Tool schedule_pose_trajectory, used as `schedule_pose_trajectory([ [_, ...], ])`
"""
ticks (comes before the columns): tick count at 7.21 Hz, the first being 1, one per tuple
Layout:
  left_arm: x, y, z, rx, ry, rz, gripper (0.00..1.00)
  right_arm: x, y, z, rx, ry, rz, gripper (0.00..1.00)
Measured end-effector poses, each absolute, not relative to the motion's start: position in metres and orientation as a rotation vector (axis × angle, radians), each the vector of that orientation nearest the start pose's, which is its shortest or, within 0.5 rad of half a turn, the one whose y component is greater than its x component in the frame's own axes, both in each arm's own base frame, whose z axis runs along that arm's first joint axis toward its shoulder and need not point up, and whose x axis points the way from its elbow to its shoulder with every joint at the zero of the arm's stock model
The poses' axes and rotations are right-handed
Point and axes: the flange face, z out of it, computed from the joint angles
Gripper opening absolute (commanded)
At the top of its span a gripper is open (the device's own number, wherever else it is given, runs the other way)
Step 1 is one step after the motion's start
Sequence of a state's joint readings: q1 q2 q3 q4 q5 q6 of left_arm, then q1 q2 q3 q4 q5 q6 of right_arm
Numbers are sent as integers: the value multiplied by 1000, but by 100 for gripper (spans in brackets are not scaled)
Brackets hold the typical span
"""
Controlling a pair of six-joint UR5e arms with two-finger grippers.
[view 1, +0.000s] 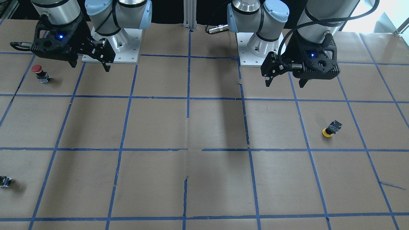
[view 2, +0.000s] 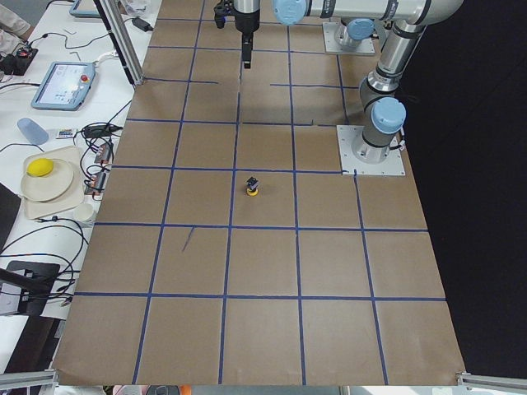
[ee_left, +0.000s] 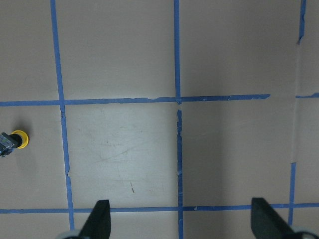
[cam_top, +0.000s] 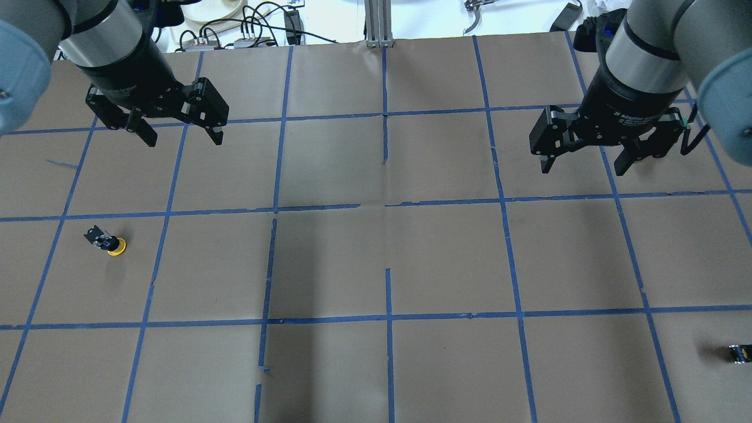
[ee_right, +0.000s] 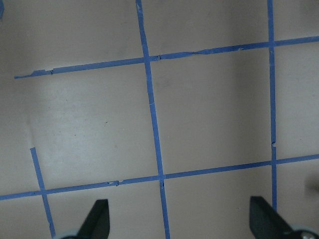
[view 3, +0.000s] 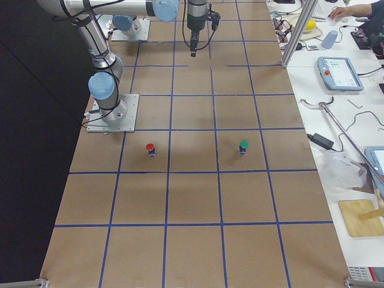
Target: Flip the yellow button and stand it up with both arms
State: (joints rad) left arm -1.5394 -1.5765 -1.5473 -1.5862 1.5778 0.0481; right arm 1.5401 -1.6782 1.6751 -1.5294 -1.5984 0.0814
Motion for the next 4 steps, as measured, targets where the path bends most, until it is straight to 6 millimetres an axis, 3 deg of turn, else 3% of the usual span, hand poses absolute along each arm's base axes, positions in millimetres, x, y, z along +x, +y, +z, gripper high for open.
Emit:
schedule_pose_trajectory([
  [2, -116, -498, 493, 31, 3136, 3, 100, 117, -446, 483, 179, 3164, 59, 100],
  [4, -101, -500, 481, 143, 3131, 42, 100, 117, -446, 483, 181, 3162, 58, 100],
])
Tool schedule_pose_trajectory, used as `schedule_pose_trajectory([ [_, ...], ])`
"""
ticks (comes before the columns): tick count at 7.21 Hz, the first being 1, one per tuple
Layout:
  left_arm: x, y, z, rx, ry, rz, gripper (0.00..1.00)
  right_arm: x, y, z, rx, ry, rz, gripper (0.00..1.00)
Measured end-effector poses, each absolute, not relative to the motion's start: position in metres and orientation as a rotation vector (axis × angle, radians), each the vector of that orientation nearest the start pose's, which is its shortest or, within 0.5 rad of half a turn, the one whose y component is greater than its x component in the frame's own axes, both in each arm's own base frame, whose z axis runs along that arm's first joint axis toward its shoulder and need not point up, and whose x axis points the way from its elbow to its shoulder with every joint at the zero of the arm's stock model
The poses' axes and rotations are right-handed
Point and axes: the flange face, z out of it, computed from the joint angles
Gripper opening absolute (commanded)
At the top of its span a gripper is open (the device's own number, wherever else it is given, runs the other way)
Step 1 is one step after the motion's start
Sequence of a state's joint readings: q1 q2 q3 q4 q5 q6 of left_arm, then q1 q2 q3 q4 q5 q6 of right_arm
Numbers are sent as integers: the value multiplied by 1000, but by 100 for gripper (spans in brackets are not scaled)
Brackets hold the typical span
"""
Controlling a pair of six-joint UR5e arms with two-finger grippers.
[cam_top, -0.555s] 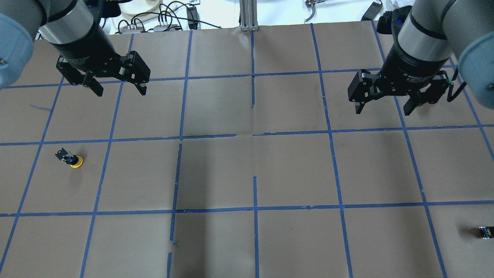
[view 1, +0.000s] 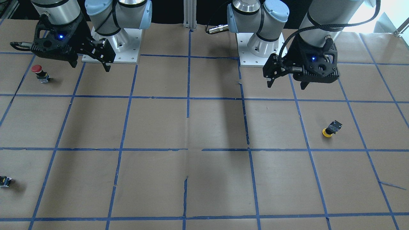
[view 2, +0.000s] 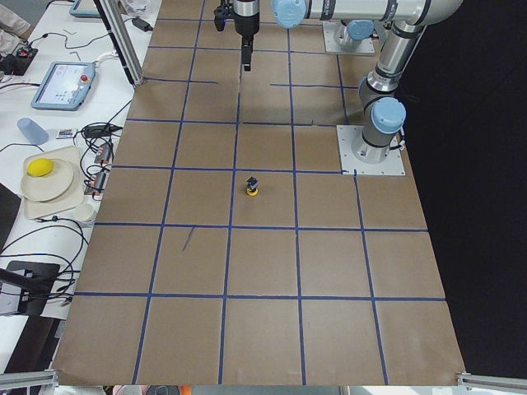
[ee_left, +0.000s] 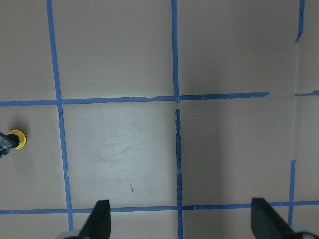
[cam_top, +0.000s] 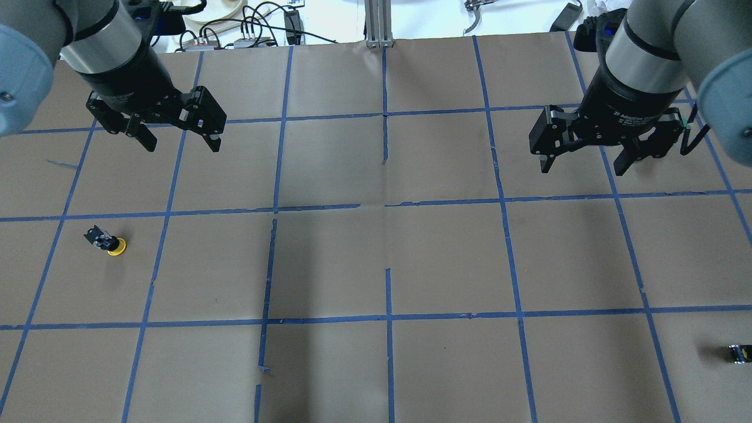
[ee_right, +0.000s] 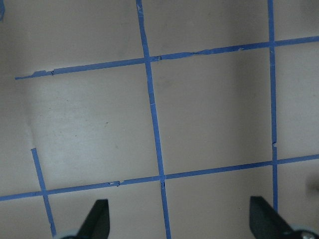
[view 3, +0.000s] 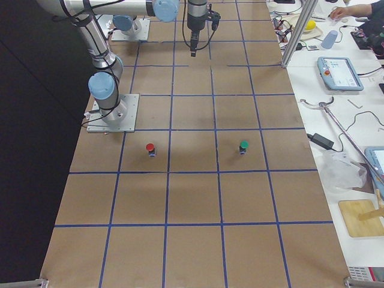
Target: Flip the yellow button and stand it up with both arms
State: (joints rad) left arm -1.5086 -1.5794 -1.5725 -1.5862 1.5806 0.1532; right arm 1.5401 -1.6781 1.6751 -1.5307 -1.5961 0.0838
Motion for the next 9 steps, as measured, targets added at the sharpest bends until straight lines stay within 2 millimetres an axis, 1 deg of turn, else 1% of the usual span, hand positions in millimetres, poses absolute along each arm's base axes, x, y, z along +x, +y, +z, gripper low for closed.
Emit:
schedule_pose_trajectory([
  [1, -79, -502, 466, 230, 3132, 86, 100, 117, -446, 483, 182, 3161, 57, 100],
  [2, -47, -502, 448, 296, 3139, 139, 100, 117, -446, 483, 182, 3160, 56, 100],
  [3, -9, -499, 427, 354, 3155, 188, 100, 117, -446, 483, 182, 3160, 57, 100],
  [4, 23, -497, 407, 395, 3166, 202, 100, 117, -446, 483, 183, 3160, 57, 100],
  [6, 71, -496, 365, 552, 3144, 162, 99, 118, -446, 484, 184, 3158, 57, 100],
  [7, 97, -500, 344, 622, 3126, 132, 99, 118, -446, 484, 184, 3156, 57, 100],
  [8, 121, -506, 323, 700, 3100, 100, 99, 118, -446, 483, 184, 3156, 58, 100],
  [9, 140, -505, 305, 741, 3093, 95, 99, 118, -446, 483, 184, 3155, 59, 100],
])
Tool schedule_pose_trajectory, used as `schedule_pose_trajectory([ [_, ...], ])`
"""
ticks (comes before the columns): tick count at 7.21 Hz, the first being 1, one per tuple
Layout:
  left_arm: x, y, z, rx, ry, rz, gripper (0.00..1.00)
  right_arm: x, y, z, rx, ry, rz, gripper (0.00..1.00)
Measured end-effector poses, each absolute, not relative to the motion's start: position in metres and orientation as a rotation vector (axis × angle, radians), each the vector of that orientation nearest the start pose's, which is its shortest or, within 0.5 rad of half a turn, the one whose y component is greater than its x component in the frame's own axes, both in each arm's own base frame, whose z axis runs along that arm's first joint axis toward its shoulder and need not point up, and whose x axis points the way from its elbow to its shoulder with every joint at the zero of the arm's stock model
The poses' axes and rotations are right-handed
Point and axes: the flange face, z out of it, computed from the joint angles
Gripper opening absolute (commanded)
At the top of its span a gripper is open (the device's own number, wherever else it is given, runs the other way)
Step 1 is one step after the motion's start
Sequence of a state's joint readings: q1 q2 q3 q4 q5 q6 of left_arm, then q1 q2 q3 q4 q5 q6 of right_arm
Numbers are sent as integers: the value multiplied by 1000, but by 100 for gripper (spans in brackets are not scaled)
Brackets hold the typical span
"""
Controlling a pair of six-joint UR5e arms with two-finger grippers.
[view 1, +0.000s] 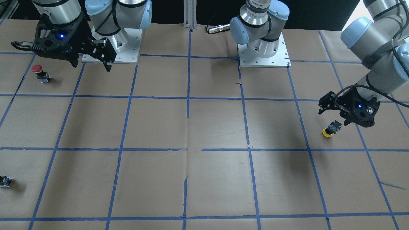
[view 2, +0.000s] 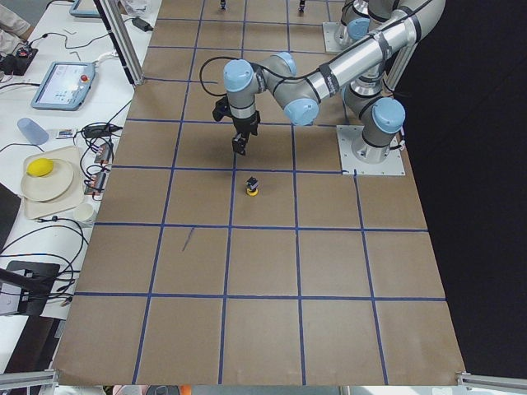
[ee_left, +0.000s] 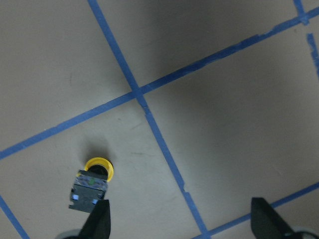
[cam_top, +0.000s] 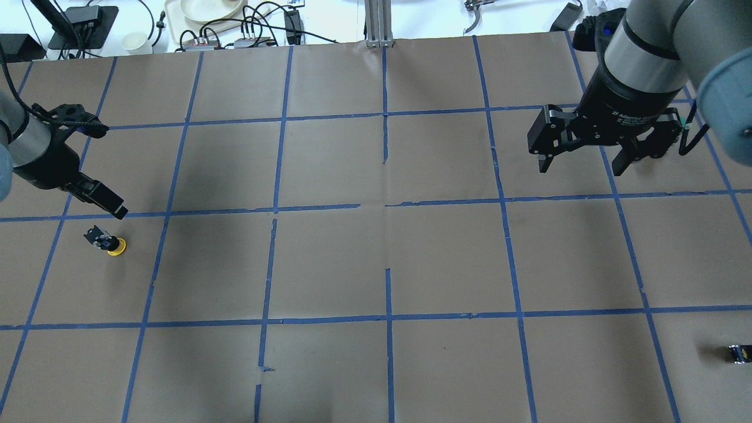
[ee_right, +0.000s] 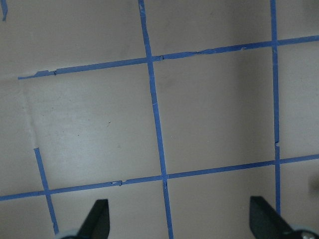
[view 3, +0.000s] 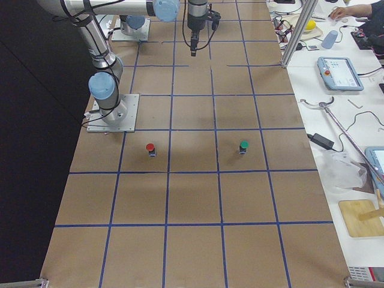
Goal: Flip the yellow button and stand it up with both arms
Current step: 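Lower the left gripper onto the lying yellow button and grasp its base, then lift the yellow button with the left gripper, yellow cap pointing outward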
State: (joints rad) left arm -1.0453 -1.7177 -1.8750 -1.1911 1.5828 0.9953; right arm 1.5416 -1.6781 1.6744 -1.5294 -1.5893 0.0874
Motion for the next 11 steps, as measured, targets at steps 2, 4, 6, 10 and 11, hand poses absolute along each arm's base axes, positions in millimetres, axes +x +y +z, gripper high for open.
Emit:
schedule_pose_trajectory([
  [2, 166, -493, 280, 798, 3087, 91, 99, 118, -446, 483, 183, 3157, 58, 100],
  [4, 177, -487, 263, 841, 3057, 63, 99, 118, -446, 483, 182, 3158, 59, 100],
  [6, 189, -482, 247, 861, 3033, 18, 99, 119, -446, 483, 179, 3160, 61, 100],
  [10, 197, -485, 227, 961, 2995, 1, 98, 119, -446, 483, 170, 3164, 56, 100],
  [11, 198, -485, 222, 990, 2993, 12, 93, 119, -446, 483, 170, 3164, 54, 100],
])
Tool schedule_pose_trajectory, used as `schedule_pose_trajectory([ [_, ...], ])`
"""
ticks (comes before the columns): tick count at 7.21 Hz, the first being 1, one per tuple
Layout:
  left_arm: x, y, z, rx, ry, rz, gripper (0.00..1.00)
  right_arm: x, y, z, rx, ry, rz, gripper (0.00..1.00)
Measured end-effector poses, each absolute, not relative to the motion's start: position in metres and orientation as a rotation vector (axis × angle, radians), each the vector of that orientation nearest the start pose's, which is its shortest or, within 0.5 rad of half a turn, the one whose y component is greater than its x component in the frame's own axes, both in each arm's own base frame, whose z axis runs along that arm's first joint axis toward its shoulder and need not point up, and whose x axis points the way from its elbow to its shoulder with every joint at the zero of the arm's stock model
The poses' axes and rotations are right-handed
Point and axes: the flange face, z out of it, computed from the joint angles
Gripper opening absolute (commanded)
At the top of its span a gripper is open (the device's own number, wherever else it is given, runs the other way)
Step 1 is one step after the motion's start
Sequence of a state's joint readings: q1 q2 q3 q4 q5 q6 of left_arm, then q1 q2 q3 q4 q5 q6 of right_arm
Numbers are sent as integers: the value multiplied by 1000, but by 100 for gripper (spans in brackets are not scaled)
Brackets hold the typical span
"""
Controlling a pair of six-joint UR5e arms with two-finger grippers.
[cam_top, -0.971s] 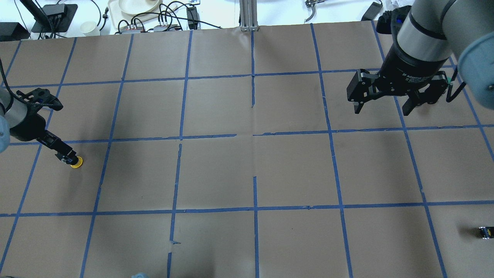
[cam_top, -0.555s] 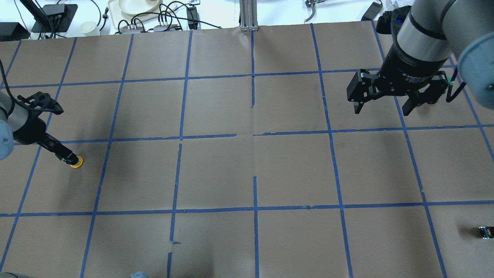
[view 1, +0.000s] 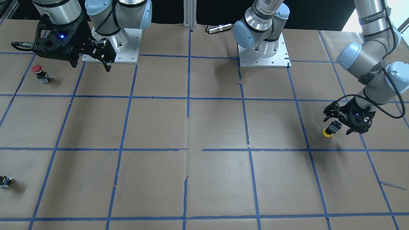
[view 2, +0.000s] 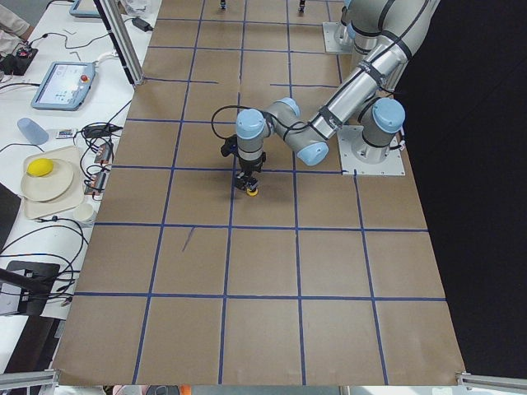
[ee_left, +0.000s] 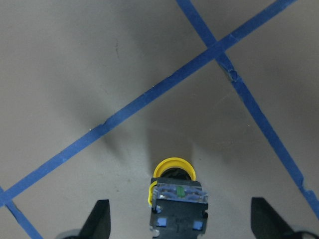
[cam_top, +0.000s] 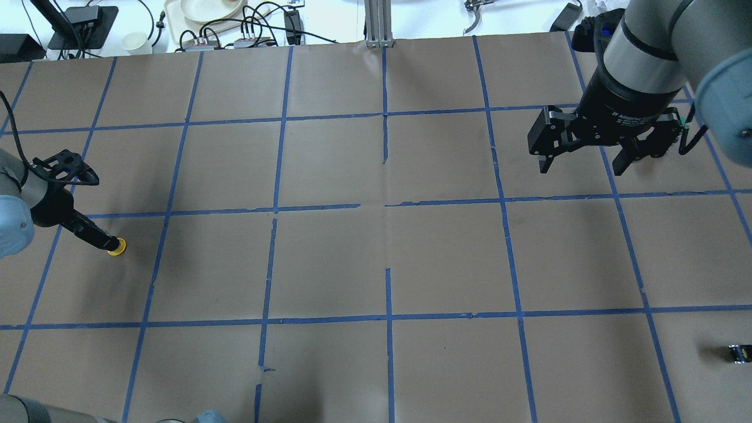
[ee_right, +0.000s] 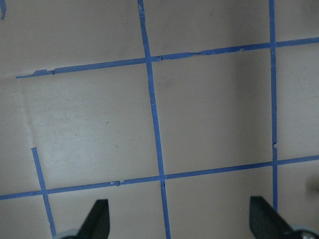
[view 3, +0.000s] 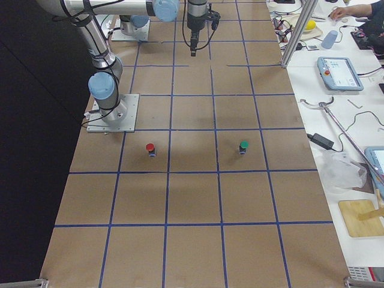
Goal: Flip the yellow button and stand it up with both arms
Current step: 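Lift the yellow button with the left gripper, yellow cap pointing outward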
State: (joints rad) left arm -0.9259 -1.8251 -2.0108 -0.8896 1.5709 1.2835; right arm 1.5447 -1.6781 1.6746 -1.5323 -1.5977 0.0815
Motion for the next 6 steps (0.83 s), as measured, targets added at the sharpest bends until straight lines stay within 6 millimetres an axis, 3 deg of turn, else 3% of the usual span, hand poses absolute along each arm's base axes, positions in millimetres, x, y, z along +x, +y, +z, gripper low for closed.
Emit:
schedule_pose_trajectory([
  [2, 199, -485, 218, 1010, 2990, 30, 69, 119, -446, 484, 177, 3164, 50, 100],
  [4, 199, -484, 218, 1021, 2986, 35, 23, 119, -447, 483, 179, 3160, 49, 100],
  [6, 198, -485, 220, 1020, 2984, 30, 10, 120, -447, 483, 182, 3152, 47, 100],
])
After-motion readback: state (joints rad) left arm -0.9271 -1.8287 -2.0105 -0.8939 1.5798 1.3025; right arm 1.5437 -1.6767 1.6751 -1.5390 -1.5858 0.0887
